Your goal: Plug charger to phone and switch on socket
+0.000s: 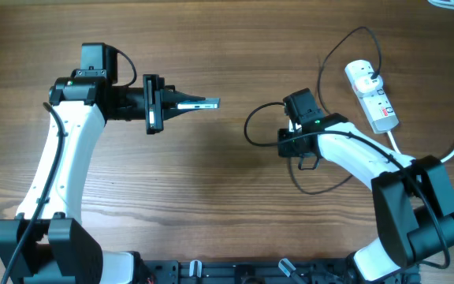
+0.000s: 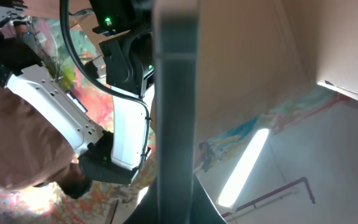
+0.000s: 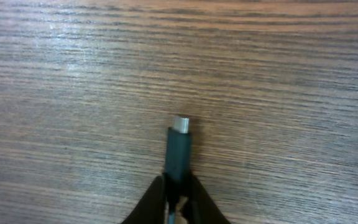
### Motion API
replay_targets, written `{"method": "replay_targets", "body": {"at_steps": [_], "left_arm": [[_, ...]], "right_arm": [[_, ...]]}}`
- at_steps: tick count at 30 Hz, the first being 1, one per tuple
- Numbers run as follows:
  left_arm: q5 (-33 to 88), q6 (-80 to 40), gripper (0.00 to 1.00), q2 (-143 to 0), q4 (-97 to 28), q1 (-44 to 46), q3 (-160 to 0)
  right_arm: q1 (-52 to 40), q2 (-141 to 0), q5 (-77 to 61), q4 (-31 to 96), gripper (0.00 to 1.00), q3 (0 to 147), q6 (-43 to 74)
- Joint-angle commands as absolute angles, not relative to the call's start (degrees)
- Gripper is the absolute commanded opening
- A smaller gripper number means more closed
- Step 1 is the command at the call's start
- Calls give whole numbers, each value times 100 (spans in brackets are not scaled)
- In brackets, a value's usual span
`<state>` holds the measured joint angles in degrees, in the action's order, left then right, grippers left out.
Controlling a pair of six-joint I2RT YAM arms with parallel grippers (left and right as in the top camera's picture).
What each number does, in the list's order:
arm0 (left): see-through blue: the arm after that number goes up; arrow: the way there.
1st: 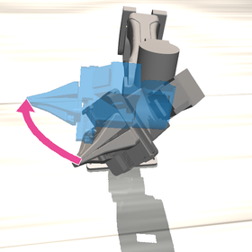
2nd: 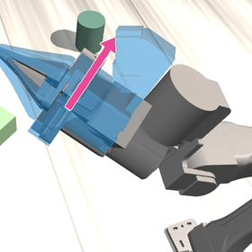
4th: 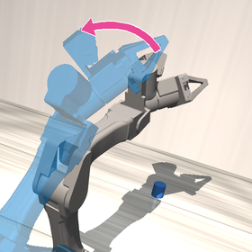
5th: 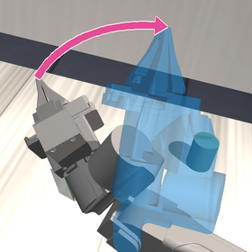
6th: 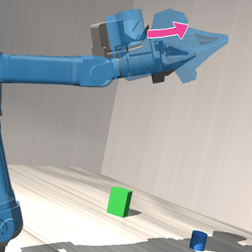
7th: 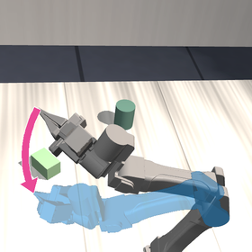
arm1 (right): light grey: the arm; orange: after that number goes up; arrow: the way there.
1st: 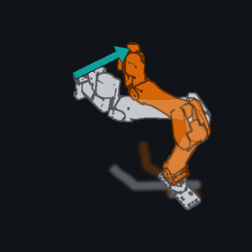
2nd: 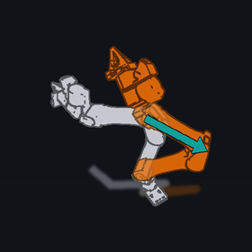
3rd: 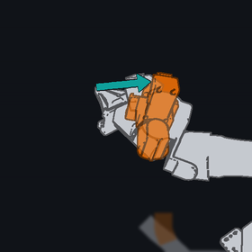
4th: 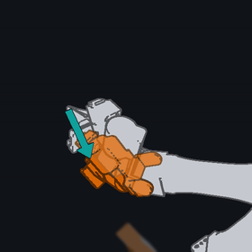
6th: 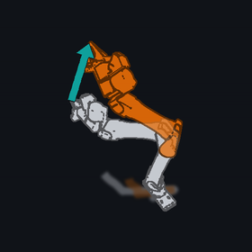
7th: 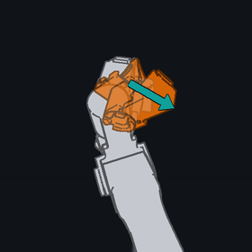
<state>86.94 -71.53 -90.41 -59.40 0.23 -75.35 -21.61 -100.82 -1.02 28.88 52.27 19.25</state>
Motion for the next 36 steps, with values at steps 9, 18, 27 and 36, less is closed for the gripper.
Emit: {"method": "replay_targets", "body": {"at_steps": [9,18,27,36], "left_arm": [[8956,-7553,4,-8783,-5944,27,-7566],[8934,-7900,4,-8495,-5857,27,-7568],[8936,-8624,4,-8211,-5699,27,-7570],[8796,-8750,4,-8206,-5566,163,-7570]], "right_arm": [[-2209,-10739,298,3216,4,4602,1811],[-2211,-10739,296,3140,4,4602,1800],[-2189,-10713,316,3087,4,4624,1800],[-2189,-10713,316,3087,4,4622,1804]]}}
